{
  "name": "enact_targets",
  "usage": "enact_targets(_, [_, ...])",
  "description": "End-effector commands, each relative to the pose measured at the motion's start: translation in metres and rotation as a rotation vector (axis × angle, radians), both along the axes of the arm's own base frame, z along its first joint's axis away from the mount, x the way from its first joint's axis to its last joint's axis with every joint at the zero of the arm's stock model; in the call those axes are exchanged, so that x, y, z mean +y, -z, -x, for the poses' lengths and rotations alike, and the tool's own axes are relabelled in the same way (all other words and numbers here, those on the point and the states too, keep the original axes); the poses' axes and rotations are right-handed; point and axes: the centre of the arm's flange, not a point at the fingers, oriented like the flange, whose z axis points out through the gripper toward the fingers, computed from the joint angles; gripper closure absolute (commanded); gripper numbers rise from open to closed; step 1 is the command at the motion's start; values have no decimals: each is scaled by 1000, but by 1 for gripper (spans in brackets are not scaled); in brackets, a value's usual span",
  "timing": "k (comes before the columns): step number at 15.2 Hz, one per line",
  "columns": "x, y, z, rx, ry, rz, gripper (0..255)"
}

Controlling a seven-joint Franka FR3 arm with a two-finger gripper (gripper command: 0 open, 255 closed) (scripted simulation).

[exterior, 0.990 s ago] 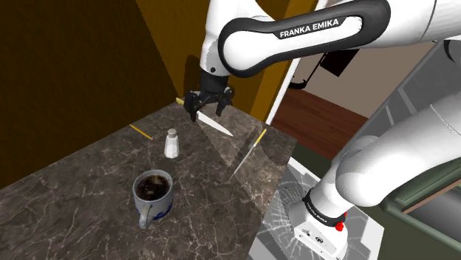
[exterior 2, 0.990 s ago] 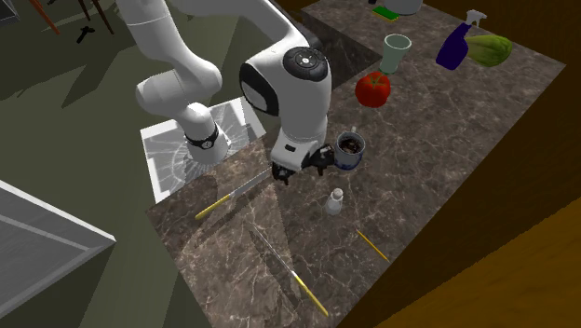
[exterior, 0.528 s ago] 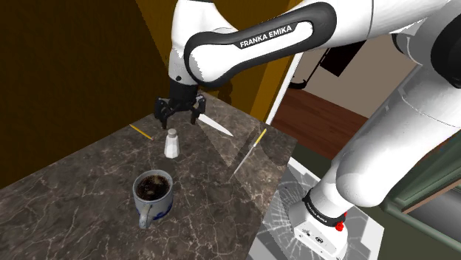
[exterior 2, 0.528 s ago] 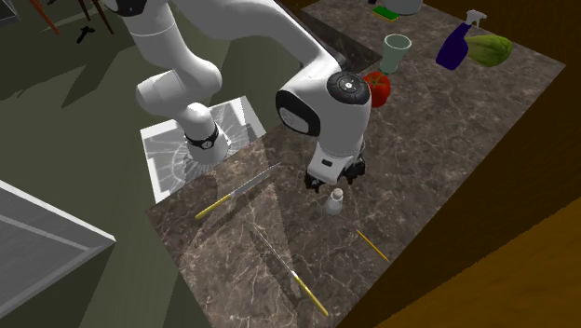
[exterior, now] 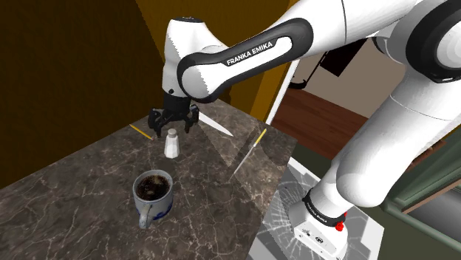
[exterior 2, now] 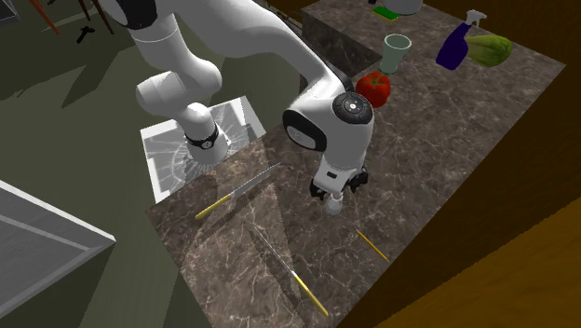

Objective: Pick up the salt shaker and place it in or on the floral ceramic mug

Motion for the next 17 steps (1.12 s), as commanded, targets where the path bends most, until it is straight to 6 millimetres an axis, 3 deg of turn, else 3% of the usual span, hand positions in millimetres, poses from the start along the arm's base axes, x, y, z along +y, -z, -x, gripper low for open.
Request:
enact_targets(1, [0, 8, -1, -1, 0, 0, 0])
enact_targets(8, [0, 7, -1, 0, 0, 0, 0])
enact_targets(9, [0, 7, -1, 0, 0, 0, 255])
enact_targets(17, [0, 7, -1, 0, 0, 0, 255])
